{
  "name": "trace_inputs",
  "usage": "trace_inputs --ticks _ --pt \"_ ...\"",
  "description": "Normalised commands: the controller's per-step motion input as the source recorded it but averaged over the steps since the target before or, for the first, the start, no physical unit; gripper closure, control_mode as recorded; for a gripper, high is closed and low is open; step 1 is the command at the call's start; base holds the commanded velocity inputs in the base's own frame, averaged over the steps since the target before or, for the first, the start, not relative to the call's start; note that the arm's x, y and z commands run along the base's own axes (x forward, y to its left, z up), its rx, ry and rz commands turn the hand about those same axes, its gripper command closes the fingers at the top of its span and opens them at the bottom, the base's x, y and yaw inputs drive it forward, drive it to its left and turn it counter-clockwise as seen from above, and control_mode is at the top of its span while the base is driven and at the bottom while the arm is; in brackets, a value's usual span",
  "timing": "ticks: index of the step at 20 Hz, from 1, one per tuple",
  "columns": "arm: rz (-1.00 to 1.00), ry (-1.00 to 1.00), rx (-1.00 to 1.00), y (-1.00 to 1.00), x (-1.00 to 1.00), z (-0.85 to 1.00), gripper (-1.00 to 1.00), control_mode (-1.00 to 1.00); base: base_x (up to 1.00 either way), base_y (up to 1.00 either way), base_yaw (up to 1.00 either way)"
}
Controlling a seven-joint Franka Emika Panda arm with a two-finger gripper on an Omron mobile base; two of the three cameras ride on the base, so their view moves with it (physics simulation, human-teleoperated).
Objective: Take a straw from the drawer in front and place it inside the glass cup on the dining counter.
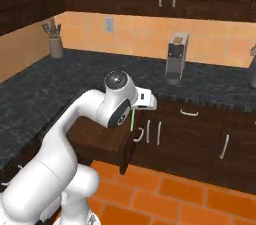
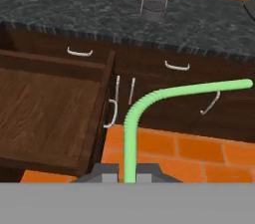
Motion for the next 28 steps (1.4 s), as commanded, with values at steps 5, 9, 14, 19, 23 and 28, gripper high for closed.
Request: trace_inputs --ticks 5,9,14,19,23,28 --pt "0.0 0.0 0.0 0.0 0.0 0.0 1.0 1.0 -0.22 -0.08 -0.81" --pt "0.0 0.0 0.0 0.0 0.0 0.0 1.0 1.0 -0.02 -0.04 -0.81" --pt "0.0 0.0 0.0 0.0 0.0 0.0 1.0 1.0 0.0 -0.04 -0.75" --pt "0.0 0.0 0.0 0.0 0.0 0.0 1.0 1.0 0.14 -0.03 -0.64" --pt "0.0 0.0 0.0 0.0 0.0 0.0 1.0 1.0 0.33 0.0 -0.56" --pt "0.0 0.0 0.0 0.0 0.0 0.0 1.0 1.0 0.58 0.01 -0.49"
